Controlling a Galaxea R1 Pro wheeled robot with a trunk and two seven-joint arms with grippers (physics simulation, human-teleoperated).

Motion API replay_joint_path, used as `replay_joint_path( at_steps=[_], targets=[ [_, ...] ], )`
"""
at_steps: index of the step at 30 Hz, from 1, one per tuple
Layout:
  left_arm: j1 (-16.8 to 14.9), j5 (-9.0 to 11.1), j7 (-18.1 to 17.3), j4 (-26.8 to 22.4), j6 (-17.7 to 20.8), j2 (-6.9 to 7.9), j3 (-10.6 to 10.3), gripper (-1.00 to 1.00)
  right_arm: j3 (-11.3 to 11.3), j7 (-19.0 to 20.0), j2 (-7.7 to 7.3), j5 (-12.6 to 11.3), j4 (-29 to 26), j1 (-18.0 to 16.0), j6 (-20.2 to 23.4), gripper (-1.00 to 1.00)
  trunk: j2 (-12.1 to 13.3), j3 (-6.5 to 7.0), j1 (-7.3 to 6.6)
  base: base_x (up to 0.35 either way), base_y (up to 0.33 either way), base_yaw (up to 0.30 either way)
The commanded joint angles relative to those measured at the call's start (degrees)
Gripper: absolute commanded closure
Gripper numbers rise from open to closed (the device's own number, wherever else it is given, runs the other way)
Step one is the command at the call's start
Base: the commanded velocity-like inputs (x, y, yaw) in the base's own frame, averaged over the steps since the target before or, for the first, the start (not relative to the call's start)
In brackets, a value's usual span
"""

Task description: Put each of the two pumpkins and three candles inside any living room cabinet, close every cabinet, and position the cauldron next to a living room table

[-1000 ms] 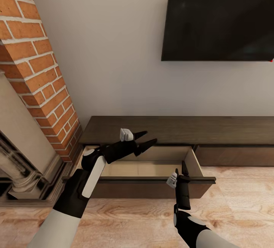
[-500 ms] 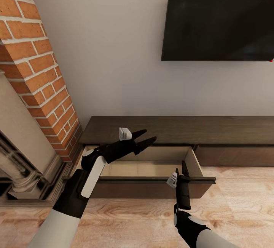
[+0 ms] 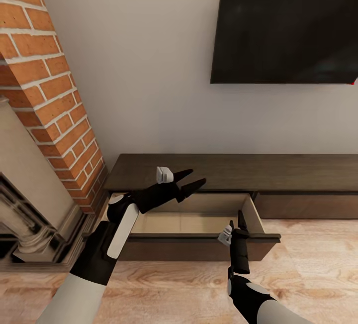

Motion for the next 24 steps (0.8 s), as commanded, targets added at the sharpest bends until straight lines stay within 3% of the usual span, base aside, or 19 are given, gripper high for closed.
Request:
replay_joint_path(
  at_steps=[1,5,18,24],
  targets=[
    [0.0,0.0,0.1,0.0,0.0,-0.06,-0.1,-1.0,0.0,0.0,-0.01,0.0,0.0,0.0,0.0,-1.0,0.0,0.0,0.0,0.0,0.0,0.0],
    [0.0,0.2,0.3,-0.1,0.1,-0.21,-0.1,-1.0,0.0,0.0,0.02,0.0,0.0,0.0,0.0,-1.0,0.0,0.0,0.0,0.0,0.0,0.0],
    [0.0,-0.4,0.8,0.0,0.0,-0.14,-0.2,-1.0,0.1,0.0,0.51,0.0,0.0,0.0,0.0,-1.0,5.2,2.33,-2.86,0.0,0.0,0.0],
    [0.0,-0.6,3.3,-0.1,0.3,0.31,0.2,-1.0,0.1,0.0,0.5,0.0,0.0,0.0,0.0,-1.0,7.6,3.41,-4.17,0.0,0.0,0.0]
  ],
)
